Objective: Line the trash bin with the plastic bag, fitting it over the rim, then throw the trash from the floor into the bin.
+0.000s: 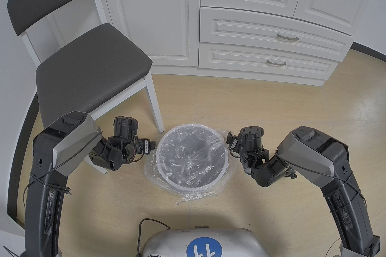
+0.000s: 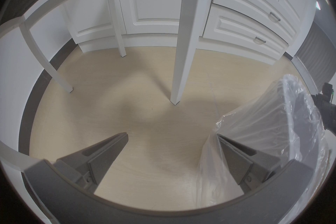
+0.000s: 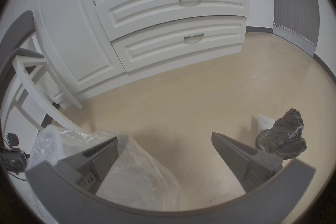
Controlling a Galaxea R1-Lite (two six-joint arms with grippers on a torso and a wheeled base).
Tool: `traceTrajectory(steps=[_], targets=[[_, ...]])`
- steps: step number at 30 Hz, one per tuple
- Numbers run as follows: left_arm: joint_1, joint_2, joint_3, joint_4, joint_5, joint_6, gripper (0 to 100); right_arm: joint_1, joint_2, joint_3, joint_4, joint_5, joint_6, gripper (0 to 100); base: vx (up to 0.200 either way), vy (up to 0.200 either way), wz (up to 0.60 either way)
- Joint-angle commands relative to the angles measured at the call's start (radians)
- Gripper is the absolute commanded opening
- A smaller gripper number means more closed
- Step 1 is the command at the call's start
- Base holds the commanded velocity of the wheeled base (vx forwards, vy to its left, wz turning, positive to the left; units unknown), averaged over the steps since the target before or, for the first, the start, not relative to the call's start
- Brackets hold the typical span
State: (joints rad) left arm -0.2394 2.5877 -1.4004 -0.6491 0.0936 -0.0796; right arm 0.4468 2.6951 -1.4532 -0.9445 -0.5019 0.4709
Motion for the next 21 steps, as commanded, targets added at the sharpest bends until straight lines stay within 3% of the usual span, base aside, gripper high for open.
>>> traceTrajectory(steps=[1, 10, 14, 17, 21], targets=[[0.002, -0.015, 0.014, 0.000, 0.001, 0.004, 100, 0.001, -0.003, 0.004, 0.000, 0.000, 0.000, 100, 0.000, 0.000, 0.00], [0.002, -0.118, 0.092, -0.015, -0.026, 0.004, 100, -0.003, -0.109, 0.062, -0.065, 0.000, -0.003, 100, 0.000, 0.000, 0.00], [0.002, -0.187, 0.163, -0.017, -0.100, 0.007, 100, -0.020, -0.204, 0.122, -0.045, 0.010, -0.020, 100, 0.000, 0.000, 0.00], [0.002, -0.219, 0.198, -0.017, -0.138, 0.009, 100, -0.059, -0.268, 0.211, 0.030, 0.082, -0.083, 100, 0.000, 0.000, 0.00], [0.002, -0.219, 0.198, -0.017, -0.138, 0.009, 100, -0.069, -0.267, 0.226, 0.164, 0.102, -0.087, 100, 0.000, 0.000, 0.00]])
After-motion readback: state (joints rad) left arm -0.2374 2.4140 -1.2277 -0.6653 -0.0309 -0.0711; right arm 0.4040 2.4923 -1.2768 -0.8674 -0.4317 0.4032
